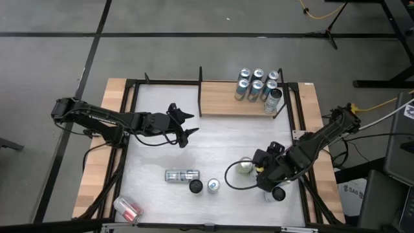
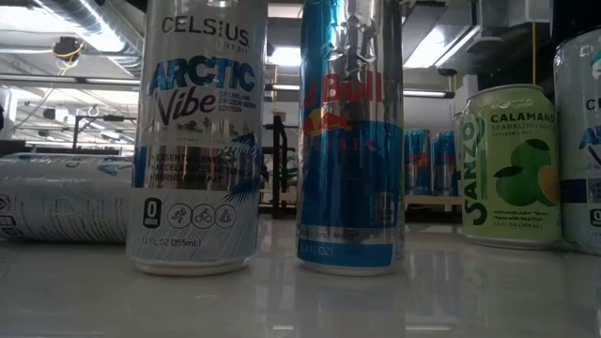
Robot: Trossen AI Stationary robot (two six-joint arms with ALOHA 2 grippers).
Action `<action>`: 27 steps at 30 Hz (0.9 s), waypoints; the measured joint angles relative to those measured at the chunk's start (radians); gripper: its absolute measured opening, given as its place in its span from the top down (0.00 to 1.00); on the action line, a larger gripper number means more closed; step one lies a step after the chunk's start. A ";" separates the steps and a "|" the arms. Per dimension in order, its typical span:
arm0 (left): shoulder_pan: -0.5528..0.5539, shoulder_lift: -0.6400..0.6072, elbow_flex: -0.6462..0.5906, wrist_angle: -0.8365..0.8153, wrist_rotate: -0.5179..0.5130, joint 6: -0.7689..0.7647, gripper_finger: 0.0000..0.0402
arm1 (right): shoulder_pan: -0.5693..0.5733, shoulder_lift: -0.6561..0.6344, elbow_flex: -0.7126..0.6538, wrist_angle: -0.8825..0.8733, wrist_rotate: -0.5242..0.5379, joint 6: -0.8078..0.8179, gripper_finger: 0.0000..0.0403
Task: Place canned beverage on shelf
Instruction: Put the white-blue soda can on the shelf aligned with the other white-blue soda can
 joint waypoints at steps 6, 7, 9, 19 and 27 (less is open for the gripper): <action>0.000 0.000 0.000 0.000 0.000 0.000 0.30 | 0.000 0.000 -0.049 0.012 -0.006 0.002 0.08; 0.000 0.000 0.000 0.000 0.000 0.000 0.30 | 0.000 0.000 -0.059 0.012 -0.018 0.003 0.08; 0.000 0.000 0.000 0.000 0.000 0.000 0.30 | 0.000 0.000 -0.081 0.026 -0.041 0.007 0.08; 0.000 0.000 0.000 0.000 0.000 0.000 0.30 | -0.003 0.000 -0.173 0.144 -0.049 0.007 0.08; 0.000 0.000 0.000 0.000 0.000 0.000 0.30 | -0.003 0.000 -0.219 0.172 -0.070 0.002 0.09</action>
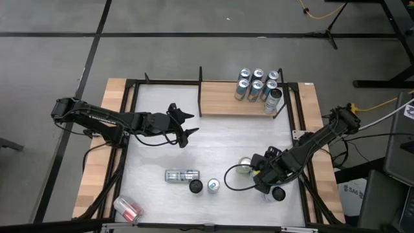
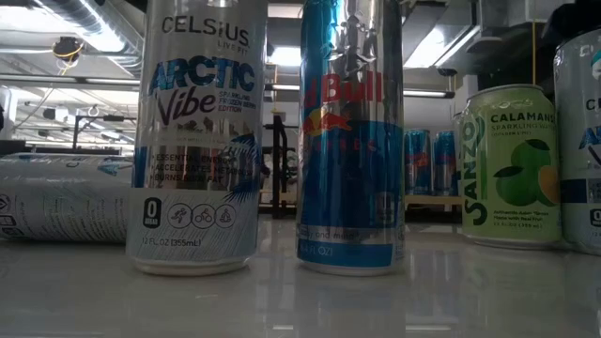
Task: Place canned beverage on shelf
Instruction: Put the white-blue soda can on the shelf aligned with the other white-blue soda can
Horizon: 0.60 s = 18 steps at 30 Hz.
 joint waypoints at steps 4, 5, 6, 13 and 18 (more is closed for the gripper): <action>0.000 0.000 0.000 0.000 0.000 0.000 0.30 | 0.000 0.000 -0.002 0.001 0.010 -0.001 0.17; 0.000 0.000 0.000 0.000 0.000 0.000 0.30 | 0.000 0.000 -0.002 0.002 0.019 -0.001 0.20; 0.000 0.000 0.000 0.000 0.000 0.000 0.30 | 0.000 0.000 -0.002 0.004 0.028 -0.002 0.23; 0.000 0.000 0.000 0.000 0.000 0.000 0.30 | 0.000 -0.001 -0.001 0.005 0.045 -0.036 0.41; 0.000 0.000 0.000 0.000 0.000 0.000 0.30 | 0.000 -0.001 -0.001 0.010 0.044 -0.037 0.41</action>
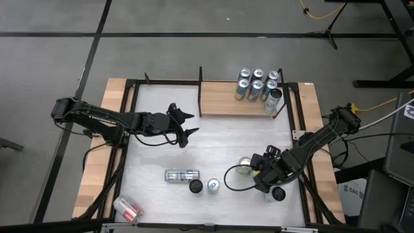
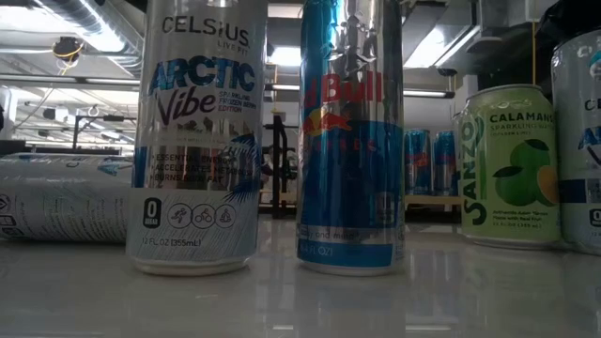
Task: Place canned beverage on shelf
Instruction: Put the white-blue soda can on the shelf aligned with the other white-blue soda can
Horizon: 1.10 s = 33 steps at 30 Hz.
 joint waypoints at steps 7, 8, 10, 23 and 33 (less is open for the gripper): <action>0.000 0.000 0.000 0.000 0.000 0.000 0.30 | -0.004 0.000 0.034 0.006 -0.021 -0.062 0.36; 0.000 0.000 0.000 0.000 0.000 0.000 0.30 | -0.010 0.000 0.044 0.003 -0.028 -0.077 0.37; 0.000 0.000 0.000 0.000 0.000 0.000 0.30 | -0.019 0.000 0.065 -0.008 -0.046 -0.102 0.39; 0.000 0.000 0.000 0.000 0.000 -0.001 0.30 | -0.147 -0.003 0.265 -0.278 -0.132 -0.320 0.38; 0.000 0.000 0.000 0.000 0.000 0.000 0.30 | -0.331 -0.003 0.362 -0.406 -0.060 -0.644 0.37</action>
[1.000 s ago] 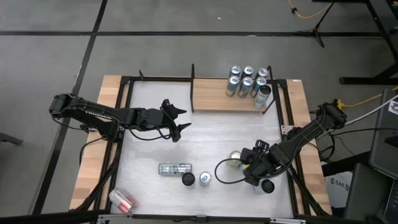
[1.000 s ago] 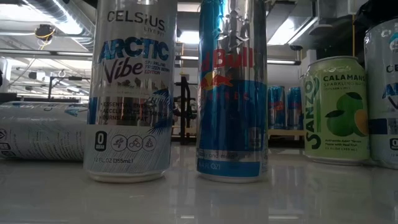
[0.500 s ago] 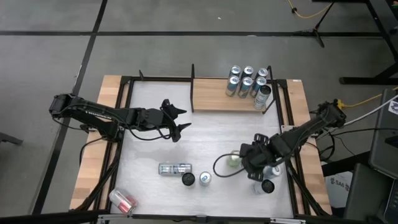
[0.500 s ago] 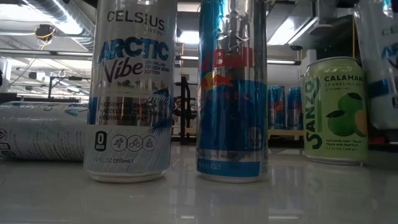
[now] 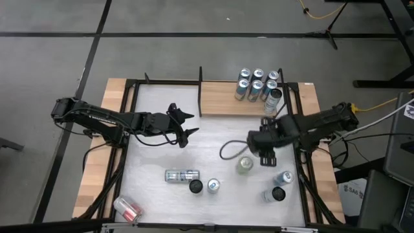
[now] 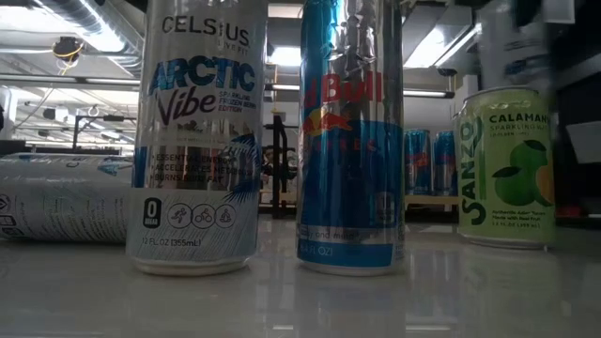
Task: Place canned beverage on shelf
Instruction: Put the white-blue soda can on the shelf aligned with the other white-blue soda can
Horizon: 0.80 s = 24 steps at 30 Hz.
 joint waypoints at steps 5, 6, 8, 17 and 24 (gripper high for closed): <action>0.000 0.000 0.000 0.000 0.000 -0.001 0.30 | -0.155 0.000 0.004 -0.006 0.000 -0.229 0.37; 0.000 0.000 0.000 0.000 0.000 -0.001 0.30 | -0.190 0.000 0.004 -0.003 0.001 -0.266 0.37; 0.000 0.000 0.000 0.000 0.000 -0.001 0.30 | -0.258 0.000 0.004 0.000 0.019 -0.336 0.37; 0.000 0.000 0.000 0.000 0.000 -0.008 0.30 | -0.547 0.000 0.004 0.099 0.041 -0.606 0.37; 0.000 0.000 0.000 0.000 0.000 -0.008 0.30 | -0.725 -0.024 -0.032 0.189 -0.062 -0.741 0.37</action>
